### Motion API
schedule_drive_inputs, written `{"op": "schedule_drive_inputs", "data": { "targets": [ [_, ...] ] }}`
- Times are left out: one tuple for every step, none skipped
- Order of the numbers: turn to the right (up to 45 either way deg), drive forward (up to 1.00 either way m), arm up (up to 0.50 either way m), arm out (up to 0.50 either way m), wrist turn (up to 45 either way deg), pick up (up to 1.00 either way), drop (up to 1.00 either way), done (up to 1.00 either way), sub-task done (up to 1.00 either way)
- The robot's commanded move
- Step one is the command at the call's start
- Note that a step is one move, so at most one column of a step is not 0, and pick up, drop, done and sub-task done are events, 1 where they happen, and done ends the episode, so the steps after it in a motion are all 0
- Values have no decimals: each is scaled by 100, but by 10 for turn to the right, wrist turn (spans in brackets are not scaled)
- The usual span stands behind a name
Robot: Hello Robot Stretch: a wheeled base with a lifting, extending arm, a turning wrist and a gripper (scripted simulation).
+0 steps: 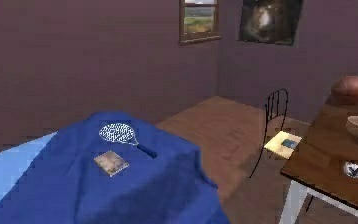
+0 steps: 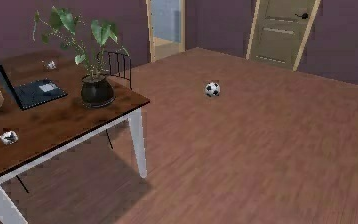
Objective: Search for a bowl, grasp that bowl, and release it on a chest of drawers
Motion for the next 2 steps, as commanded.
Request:
{"op": "schedule_drive_inputs", "data": {
  "targets": [
    [210,0,0,0,0,0,0,0,0],
    [0,35,0,0,0,0,0,0,0]
  ]
}}
